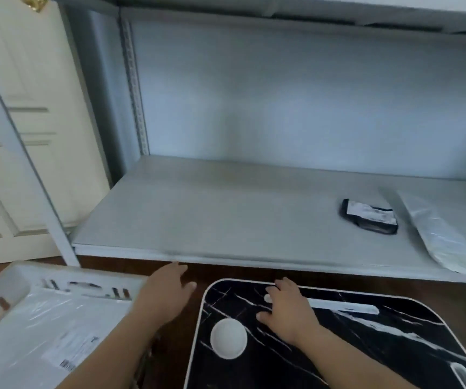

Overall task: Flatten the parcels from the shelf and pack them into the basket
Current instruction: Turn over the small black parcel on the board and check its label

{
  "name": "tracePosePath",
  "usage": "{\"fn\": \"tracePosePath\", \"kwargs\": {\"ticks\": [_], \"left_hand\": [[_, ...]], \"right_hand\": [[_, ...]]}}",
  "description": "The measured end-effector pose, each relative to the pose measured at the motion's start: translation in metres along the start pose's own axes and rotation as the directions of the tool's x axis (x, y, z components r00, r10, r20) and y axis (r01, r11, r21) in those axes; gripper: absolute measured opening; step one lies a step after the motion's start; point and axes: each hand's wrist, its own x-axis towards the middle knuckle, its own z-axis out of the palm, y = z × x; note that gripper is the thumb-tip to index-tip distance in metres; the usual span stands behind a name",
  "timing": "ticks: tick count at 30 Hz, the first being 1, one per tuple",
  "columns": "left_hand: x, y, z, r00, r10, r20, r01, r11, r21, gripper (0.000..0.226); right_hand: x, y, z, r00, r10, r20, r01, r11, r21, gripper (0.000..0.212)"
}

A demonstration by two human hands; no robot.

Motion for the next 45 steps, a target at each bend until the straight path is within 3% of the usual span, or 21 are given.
{"fn": "tracePosePath", "kwargs": {"ticks": [7,14,18,22,24,29,33,38,41,43,45], "left_hand": [[0.040,0.141,0.056,0.960,0.273,0.059,-0.275,0.961,0.036,0.057],[0.078,0.219,0.105,0.913,0.390,0.121,-0.404,0.904,0.141,0.060],[0.099,0.224,0.129,0.904,0.396,0.161,-0.426,0.858,0.287,0.058],[0.101,0.221,0.138,0.903,0.422,0.079,-0.420,0.830,0.367,0.062],[0.098,0.222,0.136,0.898,0.435,0.071,-0.425,0.812,0.401,0.068],[0.103,0.227,0.130,0.900,0.428,0.086,-0.421,0.799,0.429,0.057],[0.104,0.227,0.129,0.905,0.408,0.117,-0.416,0.797,0.439,0.056],[0.103,0.230,0.121,0.903,0.385,0.191,-0.430,0.807,0.405,0.057],[0.096,0.223,0.114,0.905,0.357,0.230,-0.413,0.867,0.280,0.059],[0.082,0.214,0.114,0.927,0.328,0.181,-0.354,0.926,0.134,0.059],[0.058,0.204,0.112,0.962,0.273,0.022,-0.272,0.962,-0.028,0.051]], "right_hand": [[-0.025,0.122,-0.033,0.968,0.191,-0.160,-0.187,0.981,0.044,0.064],[-0.010,0.217,-0.066,0.885,0.295,-0.360,-0.280,0.955,0.094,0.045],[0.026,0.240,-0.073,0.913,0.200,-0.354,-0.213,0.977,0.001,0.042],[0.073,0.244,-0.081,0.952,0.111,-0.287,-0.149,0.982,-0.114,0.040],[0.092,0.246,-0.088,0.960,0.137,-0.243,-0.172,0.977,-0.128,0.041],[0.120,0.252,-0.097,0.957,0.273,-0.101,-0.282,0.956,-0.083,0.049],[0.119,0.253,-0.091,0.954,0.267,-0.135,-0.277,0.959,-0.060,0.056],[0.079,0.235,-0.086,0.981,0.145,-0.127,-0.157,0.984,-0.085,0.053],[0.041,0.209,-0.073,0.991,0.046,-0.129,-0.061,0.992,-0.110,0.053],[0.015,0.188,-0.059,0.988,-0.015,-0.151,-0.002,0.994,-0.112,0.054],[-0.012,0.164,-0.046,0.982,-0.075,-0.176,0.063,0.995,-0.072,0.054]]}}
